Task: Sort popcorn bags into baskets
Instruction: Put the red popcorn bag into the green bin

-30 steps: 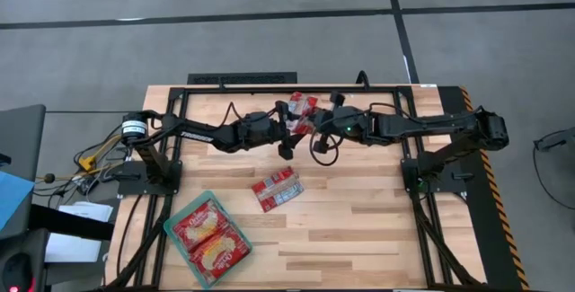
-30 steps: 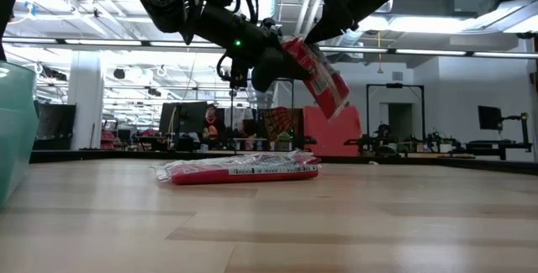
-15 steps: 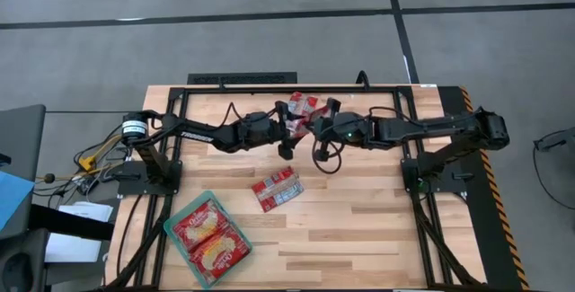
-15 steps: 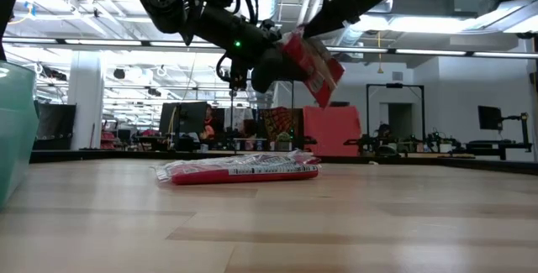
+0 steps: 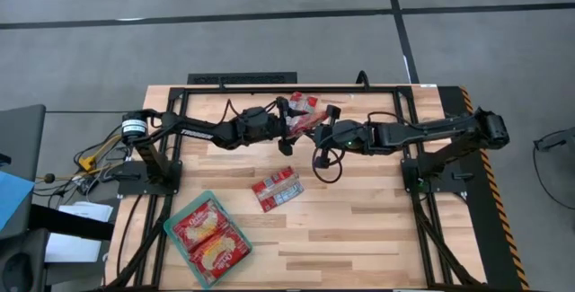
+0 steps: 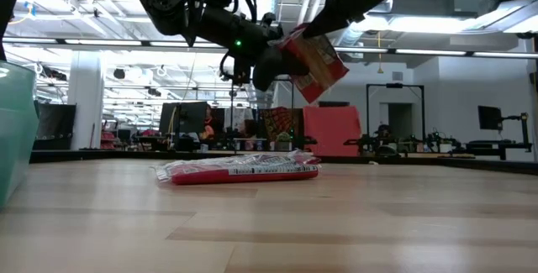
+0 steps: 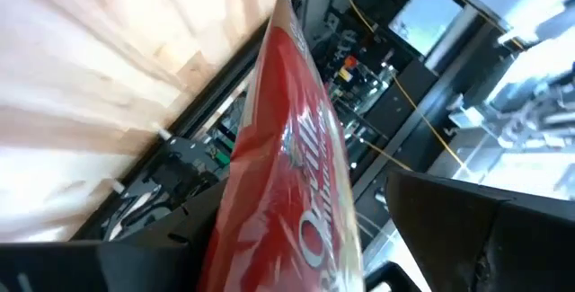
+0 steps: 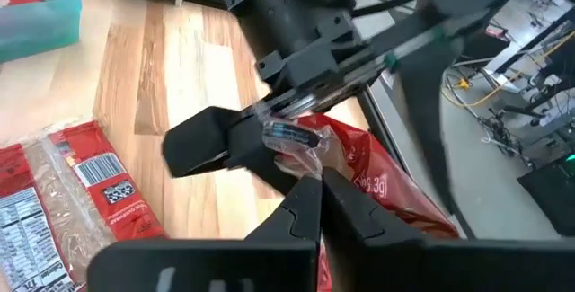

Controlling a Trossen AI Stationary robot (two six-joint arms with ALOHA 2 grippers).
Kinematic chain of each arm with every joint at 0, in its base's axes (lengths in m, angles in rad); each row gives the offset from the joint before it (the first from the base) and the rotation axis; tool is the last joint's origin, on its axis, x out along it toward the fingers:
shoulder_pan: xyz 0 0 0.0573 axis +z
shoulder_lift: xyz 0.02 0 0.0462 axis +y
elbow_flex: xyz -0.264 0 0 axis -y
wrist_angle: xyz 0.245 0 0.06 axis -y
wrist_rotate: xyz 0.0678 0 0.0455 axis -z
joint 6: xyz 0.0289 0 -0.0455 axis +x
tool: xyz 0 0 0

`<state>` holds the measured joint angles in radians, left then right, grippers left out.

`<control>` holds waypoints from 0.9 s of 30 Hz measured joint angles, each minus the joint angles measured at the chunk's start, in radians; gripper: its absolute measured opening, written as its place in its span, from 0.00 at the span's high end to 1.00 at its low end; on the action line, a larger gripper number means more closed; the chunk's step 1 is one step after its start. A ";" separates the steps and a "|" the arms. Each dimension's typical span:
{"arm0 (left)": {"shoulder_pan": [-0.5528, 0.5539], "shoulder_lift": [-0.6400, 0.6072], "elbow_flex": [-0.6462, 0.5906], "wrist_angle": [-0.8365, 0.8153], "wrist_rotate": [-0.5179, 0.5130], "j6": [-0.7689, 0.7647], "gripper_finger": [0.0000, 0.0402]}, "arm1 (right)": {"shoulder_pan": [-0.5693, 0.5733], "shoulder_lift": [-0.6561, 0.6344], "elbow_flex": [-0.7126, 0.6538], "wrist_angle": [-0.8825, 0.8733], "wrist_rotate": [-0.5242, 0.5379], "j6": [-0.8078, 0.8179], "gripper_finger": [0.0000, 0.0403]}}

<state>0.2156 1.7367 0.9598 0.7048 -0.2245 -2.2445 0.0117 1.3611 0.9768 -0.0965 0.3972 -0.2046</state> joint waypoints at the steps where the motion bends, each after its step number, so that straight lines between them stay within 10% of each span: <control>1: 0.002 0.000 0.000 0.006 0.000 0.017 0.39 | 0.002 0.000 0.000 -0.004 0.003 0.004 0.93; 9: 0.002 0.000 0.000 0.001 0.007 0.073 0.43 | 0.009 0.000 0.000 -0.005 0.001 0.005 0.96; 27: 0.011 -0.002 0.001 -0.063 0.038 0.184 0.97 | 0.025 -0.018 0.000 -0.043 -0.016 0.041 0.85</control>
<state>0.2267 1.7348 0.9611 0.6419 -0.1869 -2.0609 0.0371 1.3432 0.9768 -0.1399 0.3811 -0.1633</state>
